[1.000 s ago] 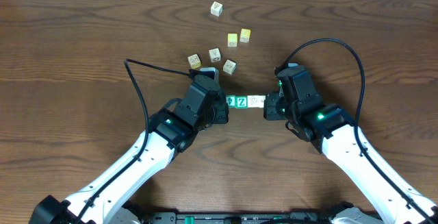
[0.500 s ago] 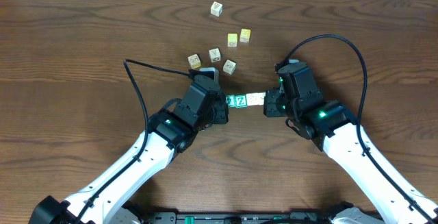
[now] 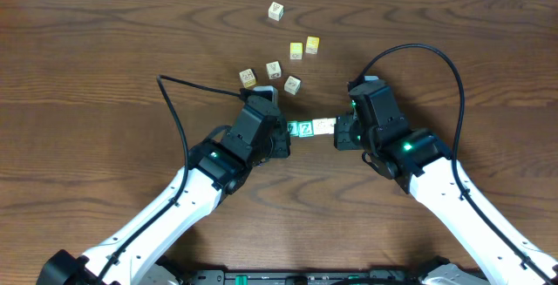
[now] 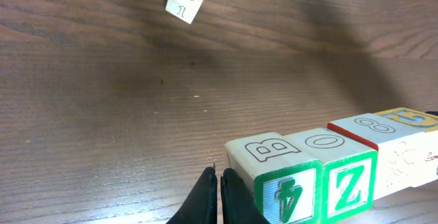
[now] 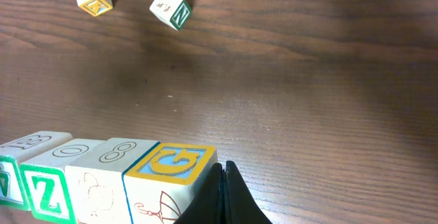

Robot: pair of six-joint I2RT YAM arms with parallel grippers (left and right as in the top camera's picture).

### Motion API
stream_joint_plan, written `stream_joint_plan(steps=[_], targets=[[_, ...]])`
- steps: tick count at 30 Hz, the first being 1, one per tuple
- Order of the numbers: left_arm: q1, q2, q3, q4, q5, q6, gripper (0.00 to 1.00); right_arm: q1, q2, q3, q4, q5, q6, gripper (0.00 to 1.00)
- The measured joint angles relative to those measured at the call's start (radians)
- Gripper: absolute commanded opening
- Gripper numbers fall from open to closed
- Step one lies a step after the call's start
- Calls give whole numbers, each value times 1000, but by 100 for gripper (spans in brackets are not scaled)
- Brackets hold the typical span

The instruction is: Lift 4 blocks

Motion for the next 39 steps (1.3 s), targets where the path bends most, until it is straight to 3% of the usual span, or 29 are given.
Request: stream_joint_plan(steps=[39], targets=[[2,-24,0,1,-6,-3,7,18,-56,24,-16,20,0,1]])
